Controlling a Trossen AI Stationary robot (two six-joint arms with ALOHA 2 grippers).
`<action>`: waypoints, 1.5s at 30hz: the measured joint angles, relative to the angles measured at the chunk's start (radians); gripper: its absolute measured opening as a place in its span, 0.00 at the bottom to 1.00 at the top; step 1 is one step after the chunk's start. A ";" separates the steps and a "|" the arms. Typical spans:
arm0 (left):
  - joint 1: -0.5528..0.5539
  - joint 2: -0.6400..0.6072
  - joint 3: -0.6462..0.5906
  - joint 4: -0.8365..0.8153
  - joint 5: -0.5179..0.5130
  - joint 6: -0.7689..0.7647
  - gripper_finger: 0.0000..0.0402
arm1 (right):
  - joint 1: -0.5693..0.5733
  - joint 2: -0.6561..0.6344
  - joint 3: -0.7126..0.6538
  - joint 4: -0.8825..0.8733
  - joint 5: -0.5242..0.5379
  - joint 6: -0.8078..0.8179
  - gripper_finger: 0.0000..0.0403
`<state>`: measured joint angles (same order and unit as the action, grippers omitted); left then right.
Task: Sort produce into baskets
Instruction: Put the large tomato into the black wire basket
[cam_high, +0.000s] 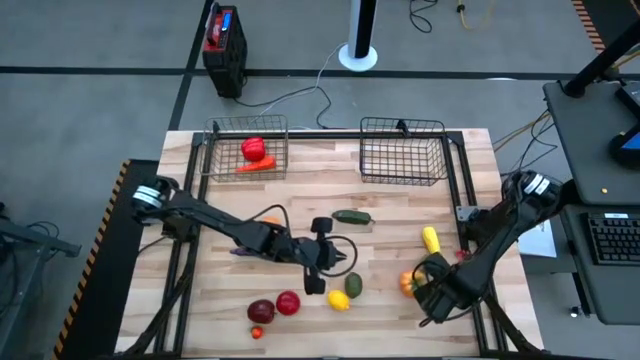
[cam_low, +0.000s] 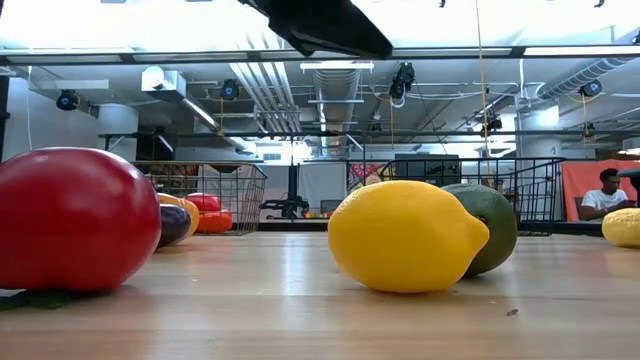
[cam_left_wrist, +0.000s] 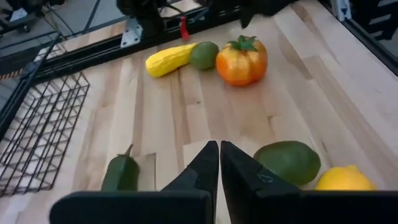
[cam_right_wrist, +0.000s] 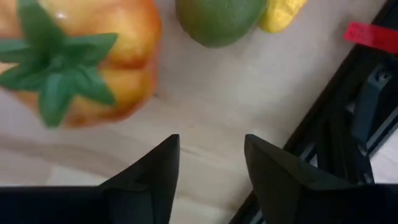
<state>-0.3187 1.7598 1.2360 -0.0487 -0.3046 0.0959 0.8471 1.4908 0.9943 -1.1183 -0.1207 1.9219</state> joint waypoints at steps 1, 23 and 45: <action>0.000 0.005 0.006 0.000 0.000 0.003 0.00 | 0.000 0.015 0.000 0.001 0.015 -0.002 0.40; 0.000 0.098 0.023 0.158 0.227 0.109 0.00 | 0.006 0.036 0.014 0.079 0.173 0.016 0.29; 0.002 0.394 0.257 0.253 0.228 0.184 0.00 | 0.021 -0.127 0.009 0.084 0.393 0.032 0.73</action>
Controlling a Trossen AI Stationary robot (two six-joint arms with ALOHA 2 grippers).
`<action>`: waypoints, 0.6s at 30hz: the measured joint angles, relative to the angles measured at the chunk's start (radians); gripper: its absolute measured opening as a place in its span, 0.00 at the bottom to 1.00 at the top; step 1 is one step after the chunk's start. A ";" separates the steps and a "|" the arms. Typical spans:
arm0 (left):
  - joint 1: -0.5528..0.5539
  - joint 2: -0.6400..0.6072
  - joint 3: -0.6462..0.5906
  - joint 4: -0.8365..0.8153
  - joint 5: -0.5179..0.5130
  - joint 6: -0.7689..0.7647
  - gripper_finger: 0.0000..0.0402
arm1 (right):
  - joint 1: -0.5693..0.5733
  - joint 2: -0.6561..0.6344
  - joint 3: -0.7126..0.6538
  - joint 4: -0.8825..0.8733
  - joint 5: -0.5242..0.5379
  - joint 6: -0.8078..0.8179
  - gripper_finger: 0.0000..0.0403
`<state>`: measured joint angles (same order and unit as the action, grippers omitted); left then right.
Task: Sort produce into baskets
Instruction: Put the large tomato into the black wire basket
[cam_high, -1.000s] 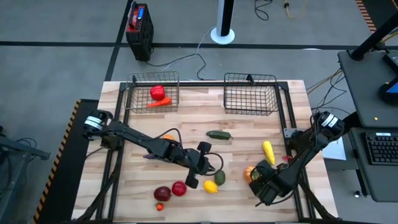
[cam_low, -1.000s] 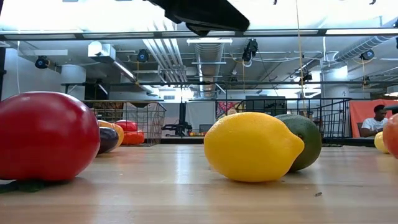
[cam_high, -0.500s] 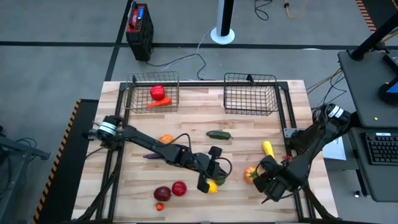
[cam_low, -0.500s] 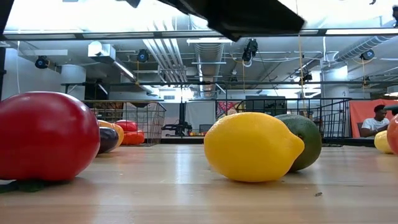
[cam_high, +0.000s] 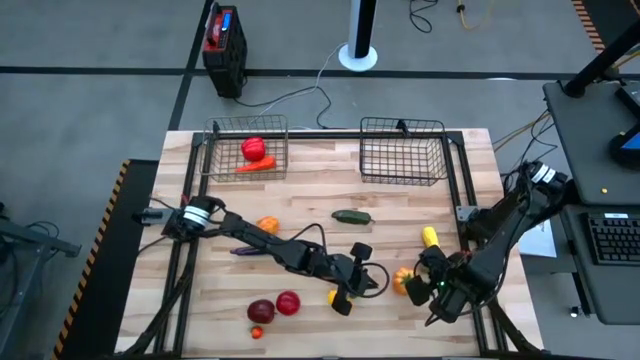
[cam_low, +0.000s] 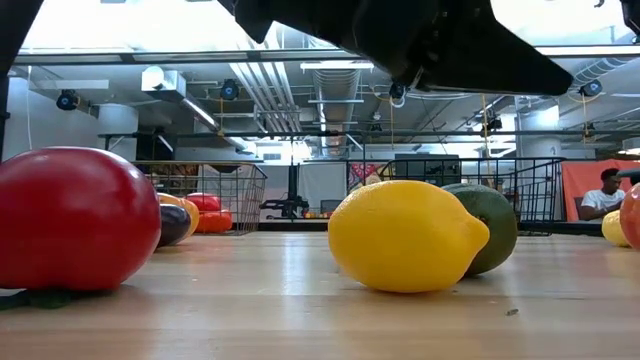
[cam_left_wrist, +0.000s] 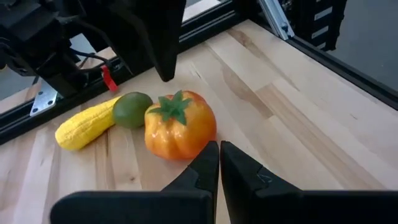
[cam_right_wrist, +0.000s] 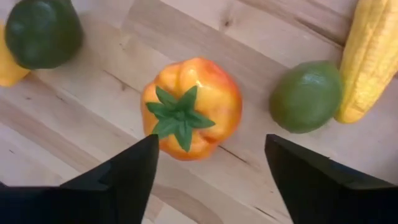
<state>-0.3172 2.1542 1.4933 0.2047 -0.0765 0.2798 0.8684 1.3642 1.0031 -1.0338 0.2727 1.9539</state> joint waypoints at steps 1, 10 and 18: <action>0.000 0.002 0.000 -0.001 0.000 0.000 0.00 | 0.000 0.003 -0.001 0.000 -0.003 0.010 0.75; 0.006 0.006 -0.002 0.058 0.000 0.011 0.00 | 0.049 0.002 -0.053 0.115 0.045 0.078 0.88; 0.010 0.006 -0.002 0.108 0.000 0.026 0.00 | 0.090 -0.012 -0.161 0.249 0.096 0.178 0.88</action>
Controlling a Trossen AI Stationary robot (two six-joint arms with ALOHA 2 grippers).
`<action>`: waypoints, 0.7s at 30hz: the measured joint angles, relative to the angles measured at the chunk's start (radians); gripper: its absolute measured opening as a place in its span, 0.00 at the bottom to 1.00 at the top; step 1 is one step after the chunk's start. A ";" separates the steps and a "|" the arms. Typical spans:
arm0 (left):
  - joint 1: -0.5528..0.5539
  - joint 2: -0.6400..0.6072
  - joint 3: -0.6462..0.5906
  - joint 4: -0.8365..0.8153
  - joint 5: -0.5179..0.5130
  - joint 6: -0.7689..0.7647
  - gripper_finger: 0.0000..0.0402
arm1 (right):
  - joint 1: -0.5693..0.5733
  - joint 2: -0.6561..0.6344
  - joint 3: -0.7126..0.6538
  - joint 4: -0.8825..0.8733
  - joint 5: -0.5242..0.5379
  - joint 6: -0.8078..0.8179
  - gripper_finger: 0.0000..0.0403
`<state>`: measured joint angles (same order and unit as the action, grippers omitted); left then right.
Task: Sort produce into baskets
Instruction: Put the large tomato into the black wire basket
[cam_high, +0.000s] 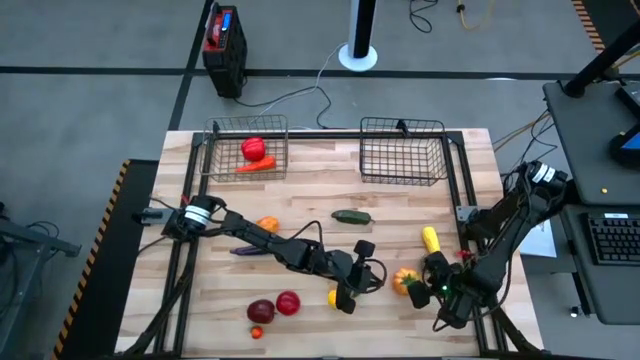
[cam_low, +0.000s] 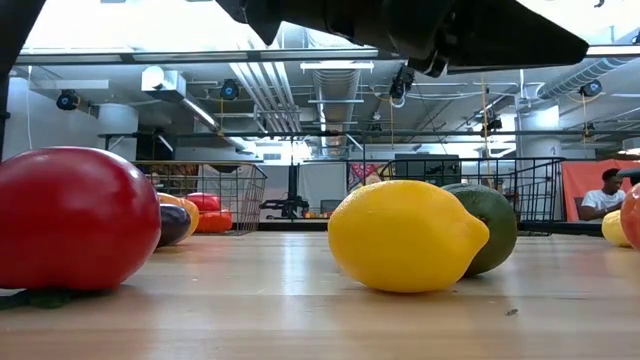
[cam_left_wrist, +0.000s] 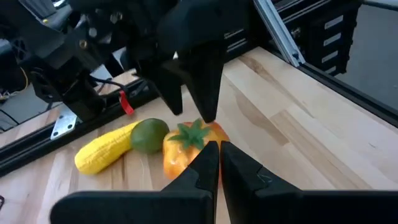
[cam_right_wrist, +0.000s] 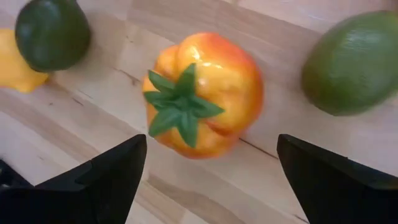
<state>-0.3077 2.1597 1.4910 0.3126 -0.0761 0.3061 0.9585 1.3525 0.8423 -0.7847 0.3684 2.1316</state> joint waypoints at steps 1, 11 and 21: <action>0.001 0.000 0.000 0.000 0.000 0.000 0.00 | 0.000 -0.002 -0.012 0.010 0.001 0.002 0.88; 0.008 0.000 -0.009 -0.007 0.001 0.000 0.00 | 0.000 -0.002 -0.080 0.121 0.099 0.005 0.88; 0.033 0.000 -0.045 0.004 0.033 0.004 0.00 | -0.001 -0.002 -0.082 0.123 0.159 -0.007 0.88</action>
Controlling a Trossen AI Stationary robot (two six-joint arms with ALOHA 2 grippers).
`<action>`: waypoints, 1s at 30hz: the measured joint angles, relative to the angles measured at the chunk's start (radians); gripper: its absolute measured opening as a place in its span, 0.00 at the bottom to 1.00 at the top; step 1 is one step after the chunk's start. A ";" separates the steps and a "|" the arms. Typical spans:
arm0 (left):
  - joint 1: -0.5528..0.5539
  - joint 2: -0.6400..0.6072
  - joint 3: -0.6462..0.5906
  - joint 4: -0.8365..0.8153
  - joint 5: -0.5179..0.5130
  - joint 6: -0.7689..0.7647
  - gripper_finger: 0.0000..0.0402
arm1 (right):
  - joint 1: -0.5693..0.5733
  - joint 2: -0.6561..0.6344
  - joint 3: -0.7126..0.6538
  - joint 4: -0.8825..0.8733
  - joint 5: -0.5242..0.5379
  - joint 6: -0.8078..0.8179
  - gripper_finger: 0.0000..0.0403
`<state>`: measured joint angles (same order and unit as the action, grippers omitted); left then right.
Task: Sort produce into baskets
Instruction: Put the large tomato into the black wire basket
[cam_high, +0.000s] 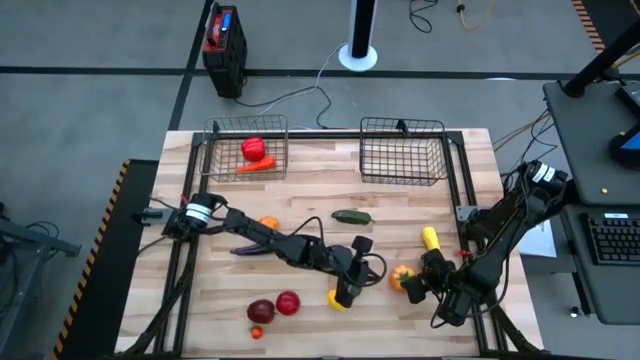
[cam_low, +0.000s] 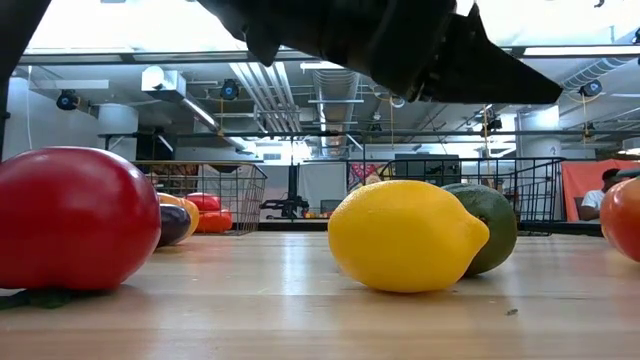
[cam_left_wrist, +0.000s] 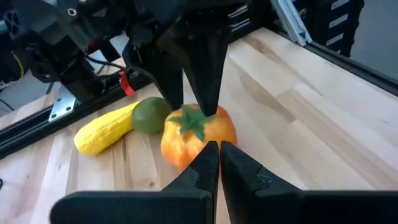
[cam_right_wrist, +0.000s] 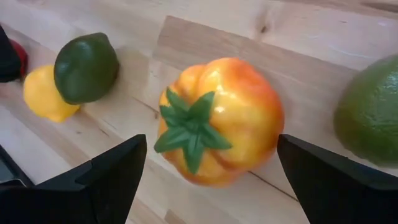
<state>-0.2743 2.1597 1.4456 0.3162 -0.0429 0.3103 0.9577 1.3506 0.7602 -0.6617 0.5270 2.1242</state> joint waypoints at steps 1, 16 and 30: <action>0.002 0.000 -0.001 -0.002 0.018 0.001 0.00 | 0.000 0.000 -0.003 0.000 0.001 0.001 0.88; 0.005 0.000 -0.002 -0.006 0.082 0.021 0.00 | 0.000 0.000 -0.113 0.180 0.081 -0.014 0.88; 0.012 0.082 0.016 0.044 -0.021 -0.006 0.00 | -0.001 0.003 -0.117 0.196 0.118 -0.043 0.88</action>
<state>-0.2626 2.2414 1.4618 0.3601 -0.0637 0.3048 0.9569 1.3534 0.6430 -0.4660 0.6445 2.0812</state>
